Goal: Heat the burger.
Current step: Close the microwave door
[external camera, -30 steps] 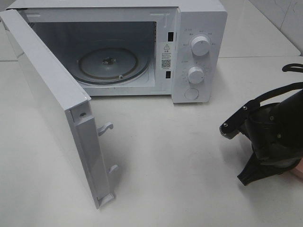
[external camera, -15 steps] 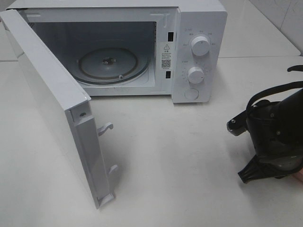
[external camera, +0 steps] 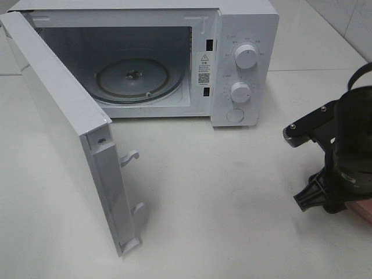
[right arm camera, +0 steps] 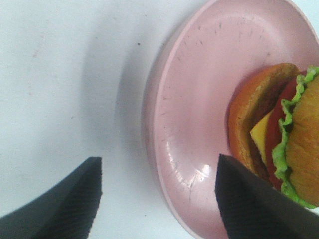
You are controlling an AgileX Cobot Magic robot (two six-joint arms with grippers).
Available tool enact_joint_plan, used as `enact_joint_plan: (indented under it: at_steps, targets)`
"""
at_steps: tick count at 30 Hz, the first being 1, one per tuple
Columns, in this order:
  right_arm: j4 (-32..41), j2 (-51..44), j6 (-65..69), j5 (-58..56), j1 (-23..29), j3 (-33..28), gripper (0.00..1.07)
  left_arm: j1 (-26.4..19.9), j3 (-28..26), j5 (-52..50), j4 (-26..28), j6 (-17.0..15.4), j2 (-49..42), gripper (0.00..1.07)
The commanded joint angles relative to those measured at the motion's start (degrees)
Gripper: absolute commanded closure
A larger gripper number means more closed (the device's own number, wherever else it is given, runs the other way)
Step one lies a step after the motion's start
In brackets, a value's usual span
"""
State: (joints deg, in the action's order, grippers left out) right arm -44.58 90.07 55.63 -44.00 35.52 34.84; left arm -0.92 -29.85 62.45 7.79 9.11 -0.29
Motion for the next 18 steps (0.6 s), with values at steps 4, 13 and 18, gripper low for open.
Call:
enact_joint_plan:
  at_steps: [4, 13, 18]
  targets:
    - [13.98, -11.17, -21.49, -0.63, -0.06, 3.95, 0.42, -0.23, 0.06, -0.69, 0.40, -0.34, -0.34, 0.07]
    - [25.38, -22.40, -37.30, -1.15, -0.06, 5.90, 0.25, -0.23, 0.06, -0.69, 0.40, -0.34, -0.34, 0.07]
    - [31.00, -29.22, -41.60, -5.50, -0.06, 5.90, 0.25, -0.23, 0.06, -0.69, 0.40, -0.34, -0.34, 0.07]
